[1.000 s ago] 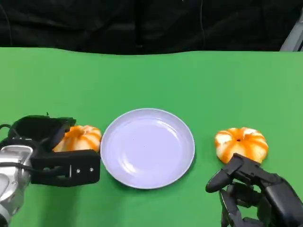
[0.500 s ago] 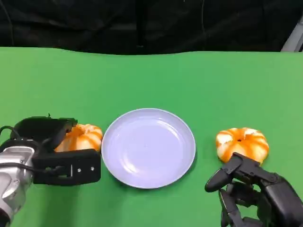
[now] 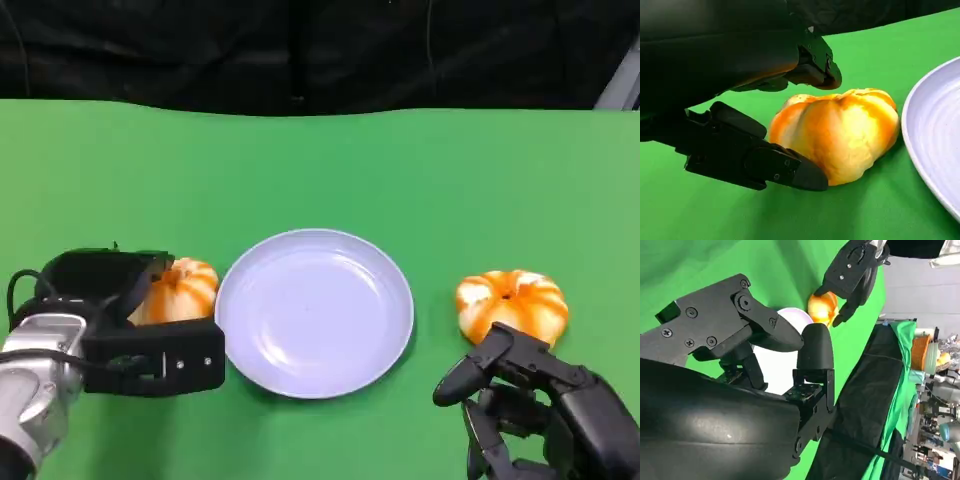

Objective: Grasp the bread from the table and place it into the plate.

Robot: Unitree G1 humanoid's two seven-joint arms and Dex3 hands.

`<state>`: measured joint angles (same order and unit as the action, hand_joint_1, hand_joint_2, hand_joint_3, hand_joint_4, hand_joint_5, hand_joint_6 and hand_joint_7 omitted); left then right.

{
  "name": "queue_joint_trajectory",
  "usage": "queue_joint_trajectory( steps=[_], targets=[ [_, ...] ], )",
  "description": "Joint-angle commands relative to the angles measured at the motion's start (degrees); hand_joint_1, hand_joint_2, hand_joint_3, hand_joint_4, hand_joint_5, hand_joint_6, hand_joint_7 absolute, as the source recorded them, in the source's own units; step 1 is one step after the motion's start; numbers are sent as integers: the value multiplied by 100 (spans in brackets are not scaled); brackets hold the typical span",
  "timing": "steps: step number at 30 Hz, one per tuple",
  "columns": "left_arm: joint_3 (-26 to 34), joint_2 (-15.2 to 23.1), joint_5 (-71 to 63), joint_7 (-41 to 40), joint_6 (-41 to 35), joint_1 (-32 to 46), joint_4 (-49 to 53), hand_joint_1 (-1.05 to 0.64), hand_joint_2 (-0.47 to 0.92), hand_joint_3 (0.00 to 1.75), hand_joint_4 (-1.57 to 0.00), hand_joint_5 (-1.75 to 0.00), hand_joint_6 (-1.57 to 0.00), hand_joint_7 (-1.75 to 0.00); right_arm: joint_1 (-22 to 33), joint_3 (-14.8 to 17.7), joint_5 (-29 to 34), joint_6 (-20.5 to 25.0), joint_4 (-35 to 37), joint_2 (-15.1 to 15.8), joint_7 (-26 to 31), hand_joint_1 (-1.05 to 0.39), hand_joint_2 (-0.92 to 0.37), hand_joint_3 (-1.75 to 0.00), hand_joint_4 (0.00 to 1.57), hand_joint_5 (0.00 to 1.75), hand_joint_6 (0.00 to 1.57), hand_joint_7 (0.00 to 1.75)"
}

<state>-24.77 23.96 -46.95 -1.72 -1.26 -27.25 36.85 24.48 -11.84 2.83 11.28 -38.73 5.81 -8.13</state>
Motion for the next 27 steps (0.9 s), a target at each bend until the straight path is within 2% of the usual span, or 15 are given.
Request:
queue_joint_trajectory(
  steps=[1,6,12,13,14,15,16,17,19,20,21,22,23,24,27],
  targets=[
    [-203,101,-143,-271,123,355,-345,-41,92,24,-39,-5,-45,-3,42,56,-37,-34,-23,54,6,-5,-71,-96,76,175,71,146],
    [-173,98,-1,-150,116,325,-364,-33,92,26,-46,-7,-48,-3,40,55,-58,6,-52,49,1,-6,-71,-97,77,175,71,147],
    [-191,109,49,-136,115,311,-359,-31,92,26,-47,-6,-49,-3,39,54,-65,12,-56,50,1,-6,-70,-97,76,175,70,147],
    [-25,5,242,-532,345,314,-152,-31,92,26,-48,-6,-49,-3,31,44,-59,35,-68,38,12,-6,-70,-97,76,175,70,147],
    [98,-73,390,-838,527,312,15,-17,92,13,-67,-65,-75,-5,24,36,-54,53,-77,29,21,-5,-70,-97,77,175,70,147],
    [177,-125,494,-1064,672,301,156,-12,92,8,-69,-94,-84,-5,20,31,-51,65,-83,24,26,-5,-70,-97,77,175,70,147],
    [214,-154,550,-1204,773,284,263,-8,92,4,-69,-113,-90,-4,17,29,-49,73,-86,21,30,-5,-70,-97,77,175,70,147],
    [273,-171,636,-1290,859,245,379,-7,92,3,-70,-119,-93,-4,13,25,-40,52,-71,23,31,-5,-70,-97,77,175,71,147],
    [344,-195,745,-1419,993,183,562,-8,91,1,-87,-108,-114,-8,6,20,-28,26,-51,25,33,-5,-70,-97,77,175,71,147],
    [372,-207,749,-1681,1098,153,686,-8,91,1,-90,-106,-117,-8,10,17,-32,13,-45,23,32,-5,-70,-97,77,175,71,147],
    [379,-214,737,-1879,1179,128,782,-6,91,2,-88,-139,-101,-72,14,15,-37,7,-43,22,31,-5,-70,-97,77,175,71,147],
    [380,-220,730,-2026,1244,103,867,-4,90,4,-88,-160,-80,-133,17,13,-40,4,-42,21,30,-5,-70,-97,77,175,71,147],
    [373,-224,727,-2122,1294,79,939,-3,90,5,-87,-167,-72,-153,18,13,-42,2,-42,20,30,-5,-71,-97,77,175,71,147],
    [361,-226,730,-2160,1326,58,992,-3,90,5,-87,-171,-68,-164,18,12,-42,2,-42,20,30,-5,-71,-97,77,175,71,147],
    [463,-233,819,-2314,1372,17,983,-2,90,5,-87,-174,-65,-173,14,14,-25,25,-53,28,35,-5,-71,-96,77,175,71,147]
  ],
)
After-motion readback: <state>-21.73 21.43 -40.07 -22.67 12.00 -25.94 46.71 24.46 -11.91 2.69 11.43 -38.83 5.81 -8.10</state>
